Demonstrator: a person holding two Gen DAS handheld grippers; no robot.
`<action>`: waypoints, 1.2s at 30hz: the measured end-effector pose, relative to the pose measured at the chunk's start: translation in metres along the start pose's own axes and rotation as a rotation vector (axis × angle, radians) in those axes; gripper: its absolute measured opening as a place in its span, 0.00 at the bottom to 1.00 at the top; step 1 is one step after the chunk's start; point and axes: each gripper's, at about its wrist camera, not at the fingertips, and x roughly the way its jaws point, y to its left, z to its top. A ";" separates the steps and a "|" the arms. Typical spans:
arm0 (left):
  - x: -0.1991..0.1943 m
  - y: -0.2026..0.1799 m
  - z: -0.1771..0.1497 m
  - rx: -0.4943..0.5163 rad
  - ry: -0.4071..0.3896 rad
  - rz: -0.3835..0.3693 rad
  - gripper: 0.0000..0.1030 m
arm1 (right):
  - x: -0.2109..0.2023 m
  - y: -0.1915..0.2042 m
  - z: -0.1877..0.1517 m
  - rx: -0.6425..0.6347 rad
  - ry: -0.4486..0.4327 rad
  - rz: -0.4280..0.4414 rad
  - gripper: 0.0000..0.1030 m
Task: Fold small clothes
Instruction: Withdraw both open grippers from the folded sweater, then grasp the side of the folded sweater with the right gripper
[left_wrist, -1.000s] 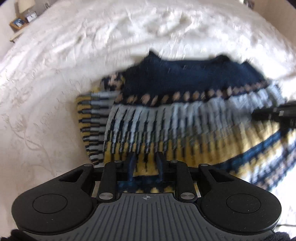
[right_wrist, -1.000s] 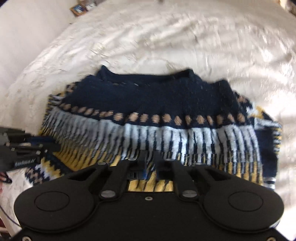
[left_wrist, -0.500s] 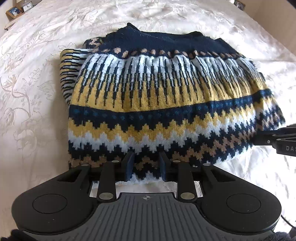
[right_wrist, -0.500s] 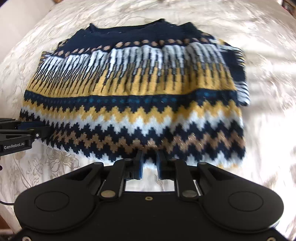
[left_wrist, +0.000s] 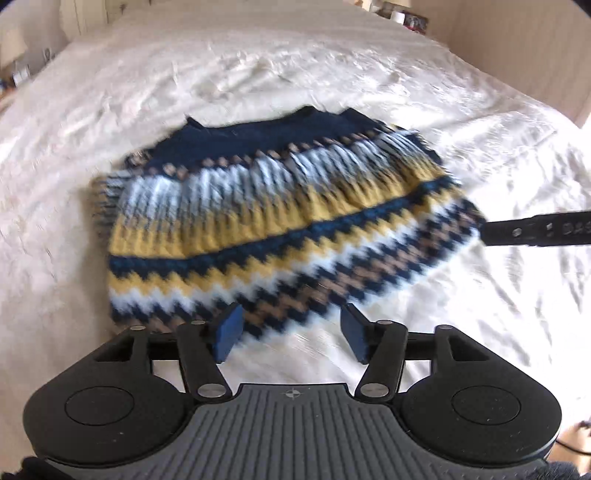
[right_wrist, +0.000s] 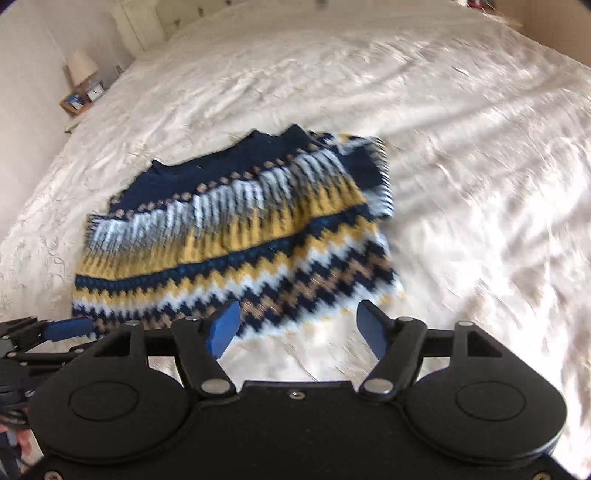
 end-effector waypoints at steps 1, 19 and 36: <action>0.000 -0.005 -0.002 -0.021 0.021 -0.007 0.61 | -0.001 -0.004 -0.001 0.003 0.010 -0.002 0.72; 0.006 -0.103 0.002 -0.236 0.079 0.137 0.74 | 0.042 -0.110 0.078 0.008 0.091 0.256 0.88; 0.083 -0.213 0.037 0.049 0.086 0.205 0.74 | 0.130 -0.138 0.162 0.018 0.276 0.370 0.89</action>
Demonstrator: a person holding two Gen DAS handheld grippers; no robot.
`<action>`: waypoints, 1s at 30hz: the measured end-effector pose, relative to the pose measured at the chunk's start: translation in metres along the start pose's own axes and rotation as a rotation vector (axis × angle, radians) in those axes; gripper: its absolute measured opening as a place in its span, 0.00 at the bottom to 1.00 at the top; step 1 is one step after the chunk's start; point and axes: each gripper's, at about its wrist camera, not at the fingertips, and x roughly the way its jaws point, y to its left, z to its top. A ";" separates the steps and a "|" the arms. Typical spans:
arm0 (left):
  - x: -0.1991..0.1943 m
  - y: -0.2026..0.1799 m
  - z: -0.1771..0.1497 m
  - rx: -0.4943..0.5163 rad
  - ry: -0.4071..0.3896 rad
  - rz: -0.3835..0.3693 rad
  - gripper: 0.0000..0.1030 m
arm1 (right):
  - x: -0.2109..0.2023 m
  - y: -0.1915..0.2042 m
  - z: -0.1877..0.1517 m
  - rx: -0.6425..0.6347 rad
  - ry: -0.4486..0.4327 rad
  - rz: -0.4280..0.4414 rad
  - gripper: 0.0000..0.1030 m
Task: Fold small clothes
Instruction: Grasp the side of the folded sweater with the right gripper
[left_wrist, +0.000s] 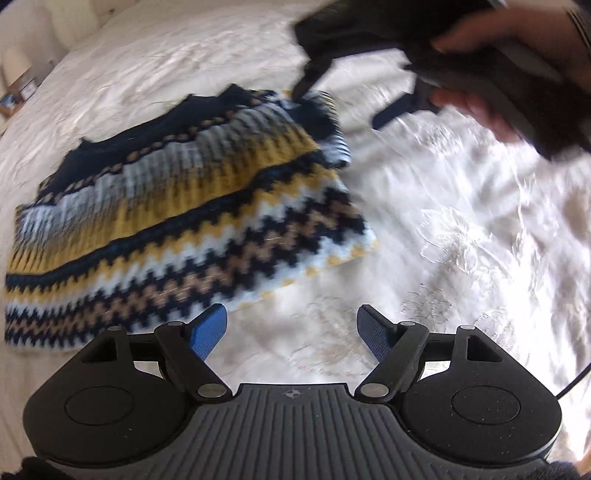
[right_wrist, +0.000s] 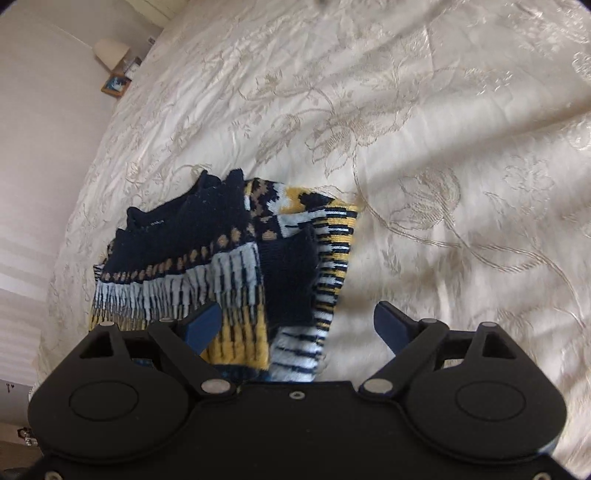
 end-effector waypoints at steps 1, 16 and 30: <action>0.003 -0.004 0.002 0.017 0.002 0.005 0.74 | 0.003 -0.002 0.002 0.003 0.009 0.006 0.89; -0.006 0.056 0.004 -0.182 0.031 0.008 0.74 | 0.048 -0.004 -0.005 0.044 0.083 0.198 0.99; 0.005 0.171 0.026 -0.406 0.099 0.031 0.74 | 0.048 0.000 -0.027 0.131 0.020 0.234 1.00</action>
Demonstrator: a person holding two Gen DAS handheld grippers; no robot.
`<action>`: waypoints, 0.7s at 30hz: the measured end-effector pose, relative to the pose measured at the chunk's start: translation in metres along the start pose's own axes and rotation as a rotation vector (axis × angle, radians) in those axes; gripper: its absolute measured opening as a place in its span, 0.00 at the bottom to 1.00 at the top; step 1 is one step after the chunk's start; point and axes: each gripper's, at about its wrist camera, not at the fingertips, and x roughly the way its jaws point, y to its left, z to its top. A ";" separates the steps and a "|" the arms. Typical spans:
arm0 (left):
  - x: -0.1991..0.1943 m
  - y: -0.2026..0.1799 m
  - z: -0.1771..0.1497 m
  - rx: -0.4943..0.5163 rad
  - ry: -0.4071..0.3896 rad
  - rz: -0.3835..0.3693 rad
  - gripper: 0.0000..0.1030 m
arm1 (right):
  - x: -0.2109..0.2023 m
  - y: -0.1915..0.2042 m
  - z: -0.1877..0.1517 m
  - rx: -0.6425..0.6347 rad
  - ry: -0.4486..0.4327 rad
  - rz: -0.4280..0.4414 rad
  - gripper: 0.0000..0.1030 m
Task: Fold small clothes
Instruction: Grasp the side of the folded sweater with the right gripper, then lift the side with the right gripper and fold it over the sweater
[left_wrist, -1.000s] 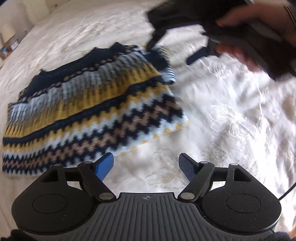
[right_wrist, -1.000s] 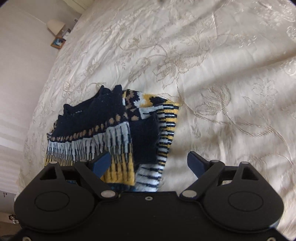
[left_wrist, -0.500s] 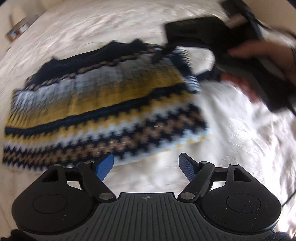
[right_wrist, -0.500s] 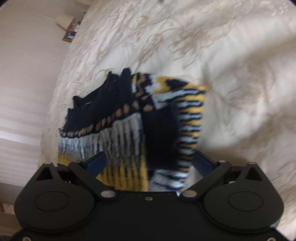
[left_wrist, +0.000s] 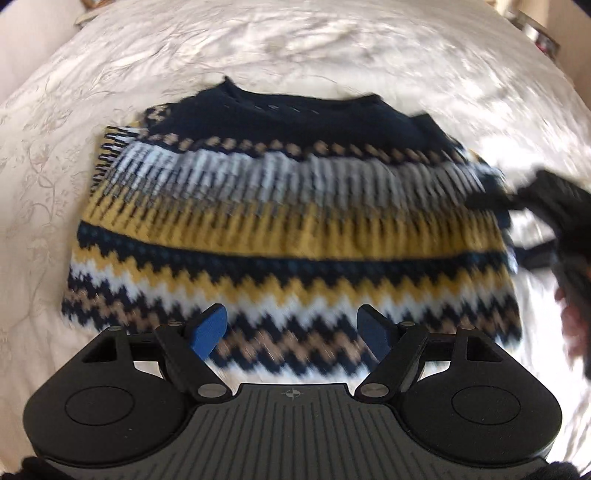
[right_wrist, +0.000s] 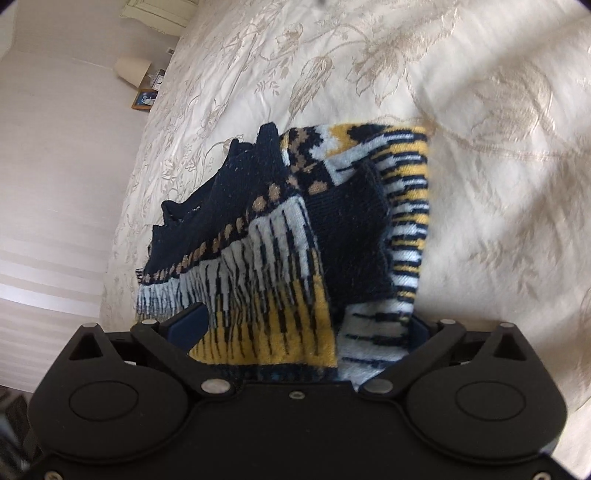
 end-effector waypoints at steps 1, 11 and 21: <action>0.002 0.005 0.006 -0.010 0.000 0.000 0.74 | 0.000 -0.001 0.001 0.005 0.005 0.005 1.00; 0.016 0.026 0.036 0.023 0.014 -0.024 0.74 | 0.008 0.007 0.001 0.022 0.013 -0.042 1.00; 0.025 0.041 0.053 0.072 0.037 -0.062 0.74 | 0.001 0.013 -0.010 0.031 -0.042 -0.108 0.34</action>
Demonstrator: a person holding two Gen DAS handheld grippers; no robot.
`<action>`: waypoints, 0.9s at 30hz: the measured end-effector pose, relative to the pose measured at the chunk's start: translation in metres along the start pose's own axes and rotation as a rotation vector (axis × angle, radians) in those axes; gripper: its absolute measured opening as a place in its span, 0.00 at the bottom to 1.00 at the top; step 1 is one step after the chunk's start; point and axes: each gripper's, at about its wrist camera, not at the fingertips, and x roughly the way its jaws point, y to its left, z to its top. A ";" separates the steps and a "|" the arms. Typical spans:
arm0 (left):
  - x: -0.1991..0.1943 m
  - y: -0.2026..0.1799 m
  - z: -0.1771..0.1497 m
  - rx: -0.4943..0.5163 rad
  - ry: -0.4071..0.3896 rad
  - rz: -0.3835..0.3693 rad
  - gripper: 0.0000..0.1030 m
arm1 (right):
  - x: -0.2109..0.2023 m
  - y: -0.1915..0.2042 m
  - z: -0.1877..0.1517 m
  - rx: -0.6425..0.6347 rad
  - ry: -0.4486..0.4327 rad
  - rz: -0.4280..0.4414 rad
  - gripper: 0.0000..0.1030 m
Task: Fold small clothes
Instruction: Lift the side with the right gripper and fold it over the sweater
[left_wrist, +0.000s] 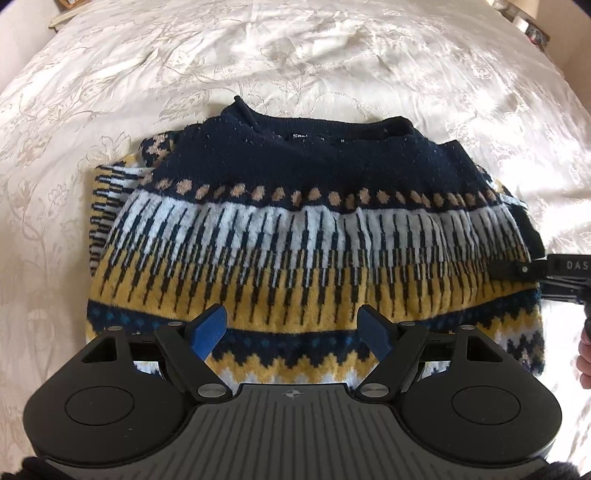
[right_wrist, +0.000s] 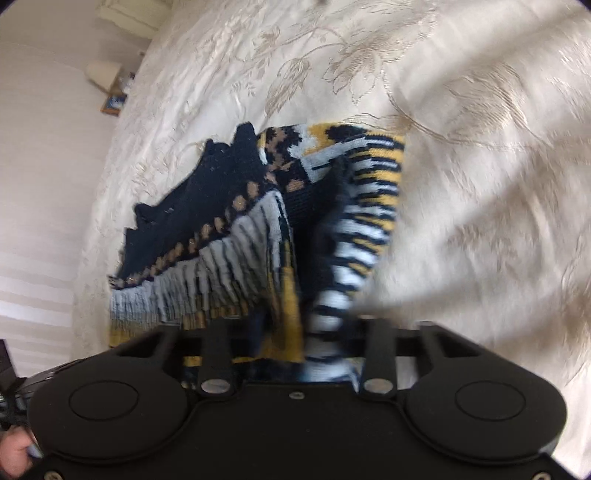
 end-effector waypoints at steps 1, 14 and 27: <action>0.000 0.002 0.002 0.005 0.001 -0.004 0.74 | -0.002 0.000 -0.002 0.009 -0.016 0.007 0.31; 0.025 0.013 0.065 0.059 -0.006 -0.050 0.74 | -0.026 0.030 -0.016 0.002 -0.124 -0.033 0.28; 0.072 0.004 0.070 0.141 0.074 -0.049 0.83 | -0.034 0.067 -0.018 -0.020 -0.151 -0.125 0.26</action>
